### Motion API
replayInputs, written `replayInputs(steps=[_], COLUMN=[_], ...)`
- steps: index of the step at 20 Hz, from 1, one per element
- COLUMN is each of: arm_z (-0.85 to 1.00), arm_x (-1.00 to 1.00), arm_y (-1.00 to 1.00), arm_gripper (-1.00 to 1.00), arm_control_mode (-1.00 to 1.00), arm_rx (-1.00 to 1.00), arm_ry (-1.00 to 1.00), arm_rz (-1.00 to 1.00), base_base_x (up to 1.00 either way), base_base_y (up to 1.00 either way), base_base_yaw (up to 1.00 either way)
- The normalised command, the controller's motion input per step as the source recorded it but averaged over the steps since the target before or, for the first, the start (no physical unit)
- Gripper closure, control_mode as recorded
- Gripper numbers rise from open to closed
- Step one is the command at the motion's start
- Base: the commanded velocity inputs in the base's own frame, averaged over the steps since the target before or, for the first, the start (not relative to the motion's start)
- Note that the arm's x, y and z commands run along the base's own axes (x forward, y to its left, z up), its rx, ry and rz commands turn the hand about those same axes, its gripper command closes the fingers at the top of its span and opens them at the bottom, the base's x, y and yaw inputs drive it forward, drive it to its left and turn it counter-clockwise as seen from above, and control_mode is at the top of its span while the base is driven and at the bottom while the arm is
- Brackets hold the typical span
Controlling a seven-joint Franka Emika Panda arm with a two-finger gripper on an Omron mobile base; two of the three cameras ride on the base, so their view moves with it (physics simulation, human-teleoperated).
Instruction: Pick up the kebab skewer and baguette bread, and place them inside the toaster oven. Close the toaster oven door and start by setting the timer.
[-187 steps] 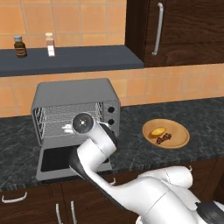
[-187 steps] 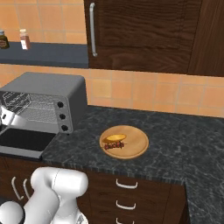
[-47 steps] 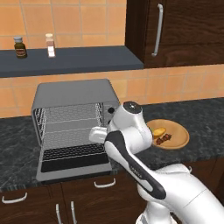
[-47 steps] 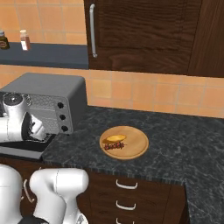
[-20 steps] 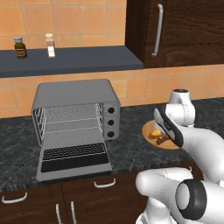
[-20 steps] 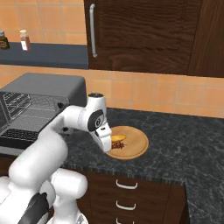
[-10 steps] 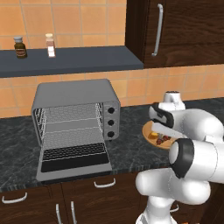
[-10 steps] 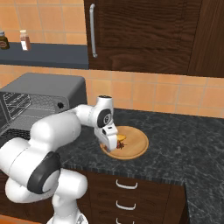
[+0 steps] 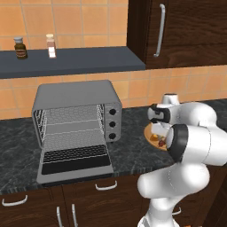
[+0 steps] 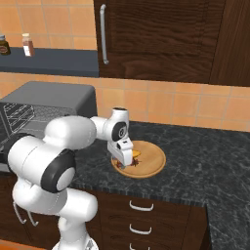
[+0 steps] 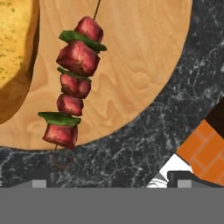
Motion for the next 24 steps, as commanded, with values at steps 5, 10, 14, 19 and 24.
replayInputs(steps=[5,10,14,19,24], arm_z=[-0.26,-0.15,-0.18,-0.34,-0.14], arm_x=[0.09,0.38,0.34,0.01,0.0], arm_y=[0.01,0.0,0.0,0.0,0.0], arm_gripper=[-1.0,-1.0,-1.0,-1.0,-1.0], arm_control_mode=[-1.0,-1.0,-1.0,-1.0,-1.0], arm_rx=[0.02,0.0,0.0,0.0,0.0], arm_ry=[0.0,0.0,0.0,0.0,0.0], arm_rz=[0.0,0.0,0.0,0.0,0.0], base_base_x=[0.0,0.0,0.0,0.0,0.0], base_base_y=[0.0,0.0,0.0,0.0,0.0], base_base_yaw=[0.0,0.0,0.0,0.0,0.0])
